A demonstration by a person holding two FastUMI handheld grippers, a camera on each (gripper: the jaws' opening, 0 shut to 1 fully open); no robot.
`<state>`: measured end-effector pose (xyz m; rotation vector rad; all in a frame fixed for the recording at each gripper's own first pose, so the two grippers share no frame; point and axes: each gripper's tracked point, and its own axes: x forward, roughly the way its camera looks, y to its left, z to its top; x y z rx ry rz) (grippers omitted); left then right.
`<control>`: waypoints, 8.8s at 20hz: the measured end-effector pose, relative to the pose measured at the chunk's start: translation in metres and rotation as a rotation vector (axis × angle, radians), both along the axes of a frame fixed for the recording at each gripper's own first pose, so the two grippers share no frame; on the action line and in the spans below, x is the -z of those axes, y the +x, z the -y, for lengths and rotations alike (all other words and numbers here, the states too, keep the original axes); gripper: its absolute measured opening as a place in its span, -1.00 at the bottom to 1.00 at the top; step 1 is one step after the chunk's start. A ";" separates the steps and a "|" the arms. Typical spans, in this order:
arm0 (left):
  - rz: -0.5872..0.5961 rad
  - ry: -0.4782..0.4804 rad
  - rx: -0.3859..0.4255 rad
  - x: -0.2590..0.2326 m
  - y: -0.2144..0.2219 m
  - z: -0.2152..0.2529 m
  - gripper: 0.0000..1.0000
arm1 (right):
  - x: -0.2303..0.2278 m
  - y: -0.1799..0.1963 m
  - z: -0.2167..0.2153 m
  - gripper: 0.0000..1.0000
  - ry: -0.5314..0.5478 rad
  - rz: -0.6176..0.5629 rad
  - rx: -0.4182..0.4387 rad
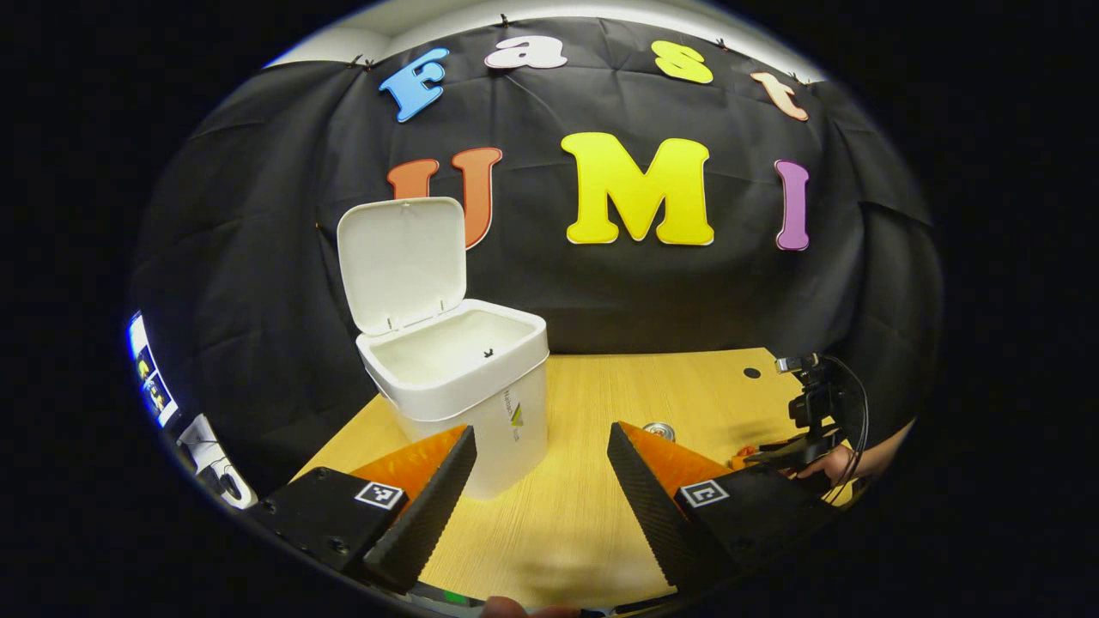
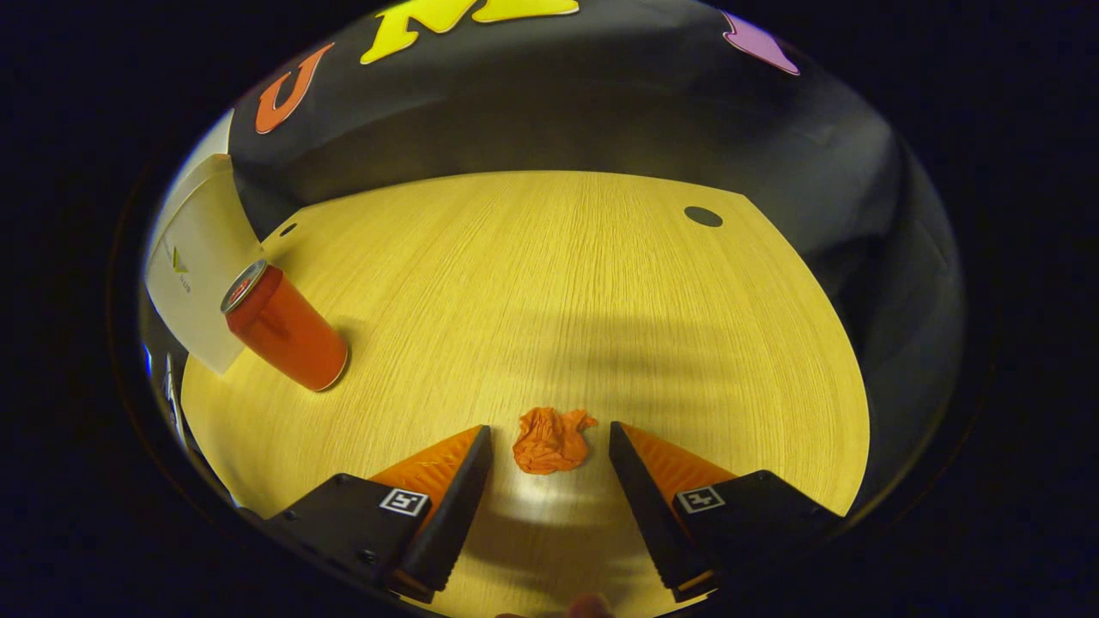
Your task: Press the lid of the desktop garbage bin to open it, pick up the crumpled paper on the desktop and throw it into the bin, then pick up the pop can on the desktop and drop it into the bin, and finally close the garbage bin lid.
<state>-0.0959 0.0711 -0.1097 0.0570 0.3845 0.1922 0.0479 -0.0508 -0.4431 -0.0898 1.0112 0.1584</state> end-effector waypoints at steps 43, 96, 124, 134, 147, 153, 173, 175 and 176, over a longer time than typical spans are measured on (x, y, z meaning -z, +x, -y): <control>0.053 -0.098 -0.293 0.015 -0.086 -0.138 1.00 | -0.350 0.024 -0.427 -0.78 0.469 0.368 -0.571; 0.006 -0.056 0.545 0.075 0.027 0.101 1.00 | -0.356 -0.093 0.005 0.91 0.027 0.709 0.135; -0.202 -0.046 0.512 0.248 0.125 0.112 1.00 | -0.331 -0.136 0.045 0.89 -0.137 0.598 0.125; -0.223 -0.021 0.525 0.265 0.145 0.115 1.00 | -0.323 -0.124 0.043 0.89 -0.130 0.569 0.123; -0.225 -0.045 0.517 0.264 0.148 0.116 0.67 | -0.316 -0.124 0.046 0.89 -0.122 0.542 0.134; -0.151 -0.060 0.503 0.213 0.147 0.113 0.67 | -0.319 -0.123 0.041 0.89 -0.093 0.555 0.128; 0.147 0.042 0.047 -0.048 0.163 -0.085 0.66 | -0.361 -0.074 -0.005 0.89 0.210 0.699 0.174; 0.117 0.071 -0.023 -0.040 0.154 -0.116 0.65 | -0.357 -0.069 -0.011 0.89 0.227 0.685 0.172; 0.096 0.074 -0.055 -0.032 0.151 -0.129 0.66 | -0.356 -0.068 -0.017 0.89 0.229 0.680 0.161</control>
